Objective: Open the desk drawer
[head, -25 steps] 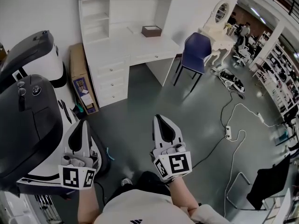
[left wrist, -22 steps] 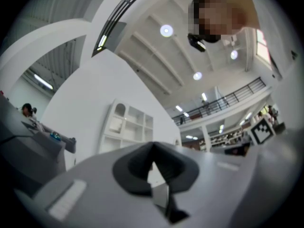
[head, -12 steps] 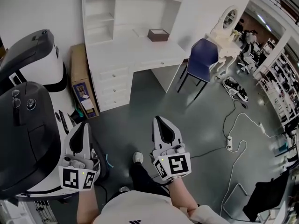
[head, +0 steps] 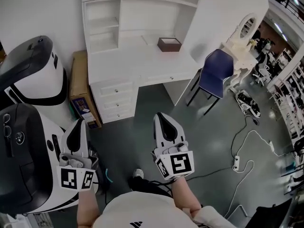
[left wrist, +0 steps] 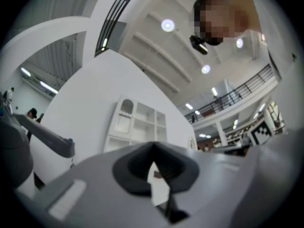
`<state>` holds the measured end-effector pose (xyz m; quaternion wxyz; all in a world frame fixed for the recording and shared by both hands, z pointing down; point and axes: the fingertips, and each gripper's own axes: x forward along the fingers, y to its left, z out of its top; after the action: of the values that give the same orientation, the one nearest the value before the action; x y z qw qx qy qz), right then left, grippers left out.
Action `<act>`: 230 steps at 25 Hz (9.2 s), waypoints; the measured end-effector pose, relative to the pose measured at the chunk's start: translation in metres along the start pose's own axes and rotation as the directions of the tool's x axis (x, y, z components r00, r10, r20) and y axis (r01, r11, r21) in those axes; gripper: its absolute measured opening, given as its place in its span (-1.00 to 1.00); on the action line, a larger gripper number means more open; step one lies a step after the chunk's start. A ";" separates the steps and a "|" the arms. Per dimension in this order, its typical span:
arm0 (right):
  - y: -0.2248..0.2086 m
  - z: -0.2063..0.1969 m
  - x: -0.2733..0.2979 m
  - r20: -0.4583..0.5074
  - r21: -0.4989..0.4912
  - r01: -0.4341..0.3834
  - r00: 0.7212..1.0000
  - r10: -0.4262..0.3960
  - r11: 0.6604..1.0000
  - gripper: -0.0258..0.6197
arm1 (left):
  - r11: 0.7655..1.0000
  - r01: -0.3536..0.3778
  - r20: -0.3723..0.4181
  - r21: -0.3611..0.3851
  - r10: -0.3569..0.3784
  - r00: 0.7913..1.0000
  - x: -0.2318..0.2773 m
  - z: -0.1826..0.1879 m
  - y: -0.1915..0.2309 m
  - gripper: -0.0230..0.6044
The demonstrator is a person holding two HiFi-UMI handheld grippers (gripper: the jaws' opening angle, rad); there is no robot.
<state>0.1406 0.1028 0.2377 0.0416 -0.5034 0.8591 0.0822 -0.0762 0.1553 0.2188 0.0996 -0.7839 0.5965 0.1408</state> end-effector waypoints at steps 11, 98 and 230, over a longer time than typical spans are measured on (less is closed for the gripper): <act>-0.078 -0.026 0.061 0.008 0.052 -0.042 0.999 0.042 0.998 -0.92 | 1.000 -0.013 -0.032 0.020 0.013 0.999 0.090 -0.035 -0.022 -0.91; 0.021 -0.529 0.383 -0.783 0.288 0.082 0.593 0.185 0.954 -0.55 | 0.995 0.015 -0.248 -0.095 -0.039 0.968 0.245 -0.252 0.252 -0.91; -0.012 -0.396 0.197 -0.670 0.311 0.067 0.723 0.169 0.948 -0.92 | 0.986 0.128 -0.217 -0.110 -0.149 0.965 0.202 -0.187 0.104 -0.91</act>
<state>0.0592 -0.1448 0.5957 -0.2032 -0.4604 0.8282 -0.2466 -0.1076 -0.1160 0.3270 0.0038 -0.8384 0.5402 0.0724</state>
